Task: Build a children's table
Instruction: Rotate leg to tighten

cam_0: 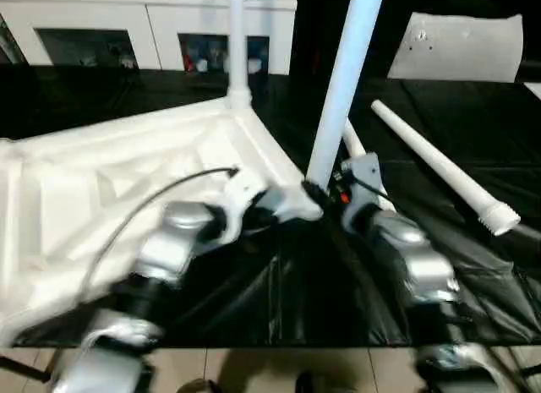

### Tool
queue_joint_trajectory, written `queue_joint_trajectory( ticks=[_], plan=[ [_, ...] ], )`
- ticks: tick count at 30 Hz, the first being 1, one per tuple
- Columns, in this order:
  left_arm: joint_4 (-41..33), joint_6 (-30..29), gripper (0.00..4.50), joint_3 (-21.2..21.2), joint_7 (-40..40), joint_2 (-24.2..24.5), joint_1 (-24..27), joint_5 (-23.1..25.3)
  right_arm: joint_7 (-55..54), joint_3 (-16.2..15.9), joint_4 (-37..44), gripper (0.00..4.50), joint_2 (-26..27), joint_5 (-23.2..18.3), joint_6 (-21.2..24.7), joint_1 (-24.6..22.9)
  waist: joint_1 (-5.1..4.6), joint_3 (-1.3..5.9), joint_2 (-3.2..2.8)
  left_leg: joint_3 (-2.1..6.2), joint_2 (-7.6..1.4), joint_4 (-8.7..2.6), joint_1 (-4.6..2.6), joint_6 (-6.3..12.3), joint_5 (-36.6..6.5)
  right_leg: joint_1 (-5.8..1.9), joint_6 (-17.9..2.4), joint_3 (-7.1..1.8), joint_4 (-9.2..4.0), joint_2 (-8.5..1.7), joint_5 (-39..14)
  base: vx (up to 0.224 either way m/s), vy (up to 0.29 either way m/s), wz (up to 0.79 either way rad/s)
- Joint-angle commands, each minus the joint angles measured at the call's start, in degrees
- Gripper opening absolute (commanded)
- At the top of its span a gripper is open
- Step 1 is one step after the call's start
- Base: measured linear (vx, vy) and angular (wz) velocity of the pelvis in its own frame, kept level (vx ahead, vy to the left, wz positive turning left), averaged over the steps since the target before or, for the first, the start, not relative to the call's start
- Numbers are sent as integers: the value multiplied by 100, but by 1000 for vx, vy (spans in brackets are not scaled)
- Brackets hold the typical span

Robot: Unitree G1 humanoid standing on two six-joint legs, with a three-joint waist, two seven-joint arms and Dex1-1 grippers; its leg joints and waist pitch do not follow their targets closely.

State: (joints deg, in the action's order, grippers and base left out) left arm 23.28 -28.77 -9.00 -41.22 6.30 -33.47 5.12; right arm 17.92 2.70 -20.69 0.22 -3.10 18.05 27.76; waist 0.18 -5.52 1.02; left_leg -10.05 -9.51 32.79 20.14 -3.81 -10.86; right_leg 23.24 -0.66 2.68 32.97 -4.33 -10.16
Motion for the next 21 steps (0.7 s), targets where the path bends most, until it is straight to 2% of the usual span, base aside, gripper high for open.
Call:
queue_joint_trajectory(
  ticks=[1,2,3,4,6,7,9,11,12,13,14,15,16,17,18,19,21],
  plan=[
    [-21,126,0,121,894,-567,-351,-220,351,-931,-277,195,753,-144,210,-113,-1,271,57,174,-263,-443,-50,194,-1988,-99,-427,-192,-628,-390,-3728,0,0,0],
    [-17,120,0,98,880,-553,-365,-199,316,-901,-285,195,774,-154,136,-105,0,281,57,168,-279,-461,-33,237,-1938,-103,-484,-209,-610,-388,-3452,0,0,0],
    [-17,120,0,98,880,-553,-365,-199,316,-901,-285,229,774,-154,136,-105,4,289,57,165,-282,-466,-22,257,-1895,-112,-516,-217,-596,-390,-3311,0,0,0],
    [39,200,0,4,760,-433,-395,-116,294,-799,-264,229,774,-215,41,-108,11,306,48,154,-296,-471,-8,290,-1795,-127,-600,-235,-563,-391,-3001,0,0,0],
    [39,204,0,-25,734,-394,-395,-85,277,-757,-248,264,784,-222,30,-114,26,319,43,128,-304,-468,-6,330,-1670,-136,-763,-254,-522,-382,-2559,0,0,0],
    [7,241,0,-65,502,-229,-344,-99,317,-655,-138,268,710,-267,6,-176,35,324,35,118,-302,-465,15,361,-1545,-162,-863,-260,-490,-386,-2268,0,0,0],
    [-45,347,0,-105,254,-52,-265,-83,468,-631,0,273,568,-313,-44,-259,43,327,47,104,-292,-455,44,424,-1414,-188,-934,-268,-460,-385,-2030,0,0,0],
    [-72,429,0,-131,62,89,-205,-77,638,-648,98,309,423,-328,-68,-320,28,362,47,121,-292,-445,102,490,-1220,-266,-958,-252,-407,-392,-1797,0,0,0],
    [-85,455,0,-130,-31,178,-165,-65,777,-664,154,313,313,-307,-122,-360,11,384,37,113,-302,-424,111,545,-1019,-269,-1053,-244,-386,-396,-1501,0,0,0],
    [-107,504,0,-122,-203,309,-102,-99,956,-646,239,317,134,-326,-189,-404,-6,411,58,94,-299,-381,112,635,-778,-272,-1187,-244,-348,-397,-1129,0,0,0],
    [-113,552,0,-131,-293,372,-74,-114,1020,-615,277,327,59,-356,-203,-412,15,435,48,81,-301,-351,93,696,-622,-275,-1274,-247,-320,-400,-883,0,0,0],
    [-114,717,0,-164,-508,516,-13,-144,1184,-538,352,341,-102,-410,-242,-426,29,434,36,52,-304,-328,93,830,-327,-262,-1479,-256,-253,-383,-323,53,-34,4],
    [-114,717,0,-164,-508,516,-13,-144,1184,-538,352,352,-102,-410,-242,-426,58,424,34,60,-304,-333,103,883,-230,-284,-1519,-238,-238,-375,-189,0,0,0],
    [-109,800,0,-183,-685,623,33,-178,1347,-489,411,357,-246,-449,-274,-429,67,421,27,37,-311,-317,83,952,-165,-263,-1602,-234,-220,-366,-14,0,0,0],
    [-59,1033,0,-263,-967,807,90,-208,1661,-455,490,362,-519,-473,-350,-426,82,416,54,34,-310,-315,92,984,-168,-288,-1634,-219,-213,-369,-31,0,0,0],
    [-34,1141,0,-303,-1065,877,107,-214,1778,-456,517,385,-625,-475,-381,-425,114,418,30,47,-327,-318,76,989,-228,-290,-1631,-208,-216,-379,-141,0,0,0],
    [-10,1197,0,-349,-1187,962,129,-228,1976,-462,564,394,-768,-509,-391,-431,114,399,30,37,-344,-326,65,930,-311,-269,-1624,-213,-228,-378,-306,0,0,0]
  ],
)
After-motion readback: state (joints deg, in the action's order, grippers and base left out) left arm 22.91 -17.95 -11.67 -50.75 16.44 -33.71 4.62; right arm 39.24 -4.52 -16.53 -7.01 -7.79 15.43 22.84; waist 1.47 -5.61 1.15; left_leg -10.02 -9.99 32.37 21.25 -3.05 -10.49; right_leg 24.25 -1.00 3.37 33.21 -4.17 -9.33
